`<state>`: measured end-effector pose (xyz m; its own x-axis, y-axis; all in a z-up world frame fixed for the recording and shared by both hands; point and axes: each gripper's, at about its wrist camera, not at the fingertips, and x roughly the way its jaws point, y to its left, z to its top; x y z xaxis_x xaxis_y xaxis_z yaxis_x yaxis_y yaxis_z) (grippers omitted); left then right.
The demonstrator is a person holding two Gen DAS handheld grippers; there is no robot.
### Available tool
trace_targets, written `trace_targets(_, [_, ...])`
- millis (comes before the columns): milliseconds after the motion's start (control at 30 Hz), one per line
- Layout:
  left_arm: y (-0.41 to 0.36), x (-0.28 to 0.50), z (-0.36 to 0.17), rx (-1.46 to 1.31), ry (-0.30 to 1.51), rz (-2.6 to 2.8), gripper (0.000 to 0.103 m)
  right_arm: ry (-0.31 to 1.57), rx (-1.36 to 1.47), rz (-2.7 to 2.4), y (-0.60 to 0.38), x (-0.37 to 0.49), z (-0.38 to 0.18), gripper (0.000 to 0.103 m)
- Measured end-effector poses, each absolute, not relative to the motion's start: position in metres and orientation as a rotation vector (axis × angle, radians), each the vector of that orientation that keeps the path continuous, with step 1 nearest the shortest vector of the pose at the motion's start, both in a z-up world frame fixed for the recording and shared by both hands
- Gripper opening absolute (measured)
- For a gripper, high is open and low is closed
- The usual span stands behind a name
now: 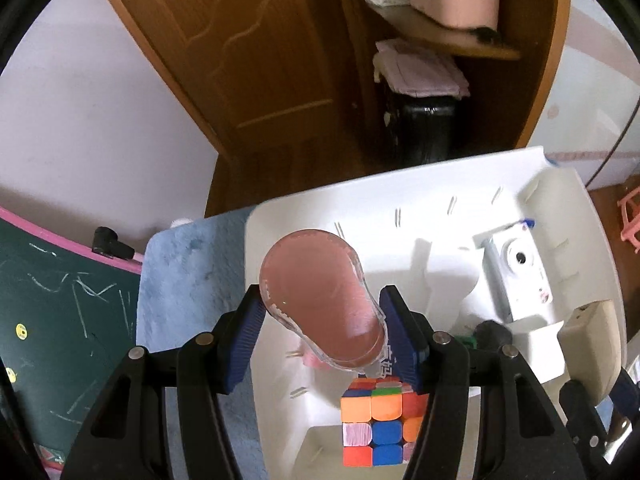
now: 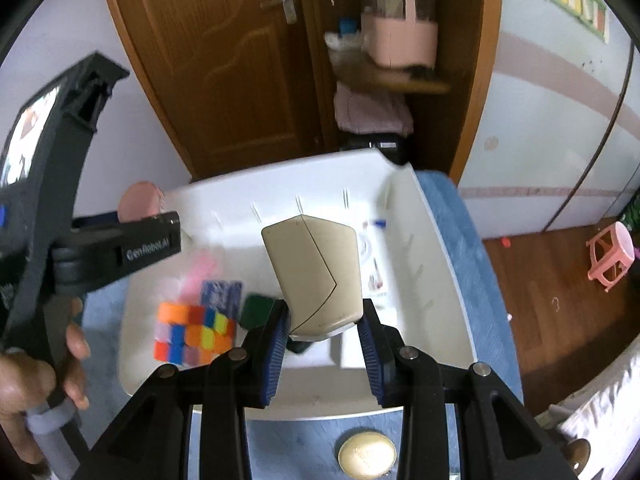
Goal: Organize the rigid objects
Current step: 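Lower both tools into the tray and open them to release, then lift both tools away from the tray back over the table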
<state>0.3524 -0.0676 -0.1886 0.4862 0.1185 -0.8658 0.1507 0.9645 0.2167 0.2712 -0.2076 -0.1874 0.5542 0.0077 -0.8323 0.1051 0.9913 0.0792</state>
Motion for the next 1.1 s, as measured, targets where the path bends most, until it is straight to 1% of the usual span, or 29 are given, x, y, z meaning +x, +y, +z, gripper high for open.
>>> trace_targets(267, [-0.075, 0.35, -0.195, 0.311, 1.094, -0.05, 0.064, 1.053, 0.105, -0.056, -0.205, 0.276, -0.214, 0.035])
trace_targets(300, [-0.076, 0.349, -0.194, 0.315, 1.091, -0.054, 0.065, 1.058, 0.102, -0.051, -0.204, 0.277, -0.214, 0.035])
trace_targets(333, [-0.076, 0.348, -0.193, 0.316, 1.09, -0.06, 0.075, 1.061, 0.099, -0.045, -0.203, 0.276, -0.215, 0.035])
trace_targets(367, [-0.077, 0.346, -0.191, 0.316, 1.088, -0.063, 0.081, 1.058, 0.096, -0.04, -0.203, 0.276, -0.214, 0.036])
trace_targets(400, [-0.078, 0.344, -0.188, 0.314, 1.082, -0.065, 0.086, 1.057, 0.093, -0.034, -0.202, 0.275, -0.213, 0.039])
trace_targets(433, [-0.078, 0.342, -0.186, 0.311, 1.075, -0.069, 0.086, 1.057, 0.091, -0.024, -0.201, 0.274, -0.212, 0.043])
trace_targets(467, [-0.079, 0.339, -0.182, 0.308, 1.071, -0.079, 0.086, 1.054, 0.091, -0.015, -0.2, 0.272, -0.21, 0.054])
trace_targets(500, [-0.079, 0.339, -0.181, 0.306, 1.07, -0.083, 0.086, 1.046, 0.09, -0.015, -0.2, 0.269, -0.208, 0.061])
trace_targets(1100, [-0.082, 0.29, -0.138, 0.288, 1.0, -0.085, 0.086, 0.968, 0.072, 0.02, -0.202, 0.217, -0.173, 0.062])
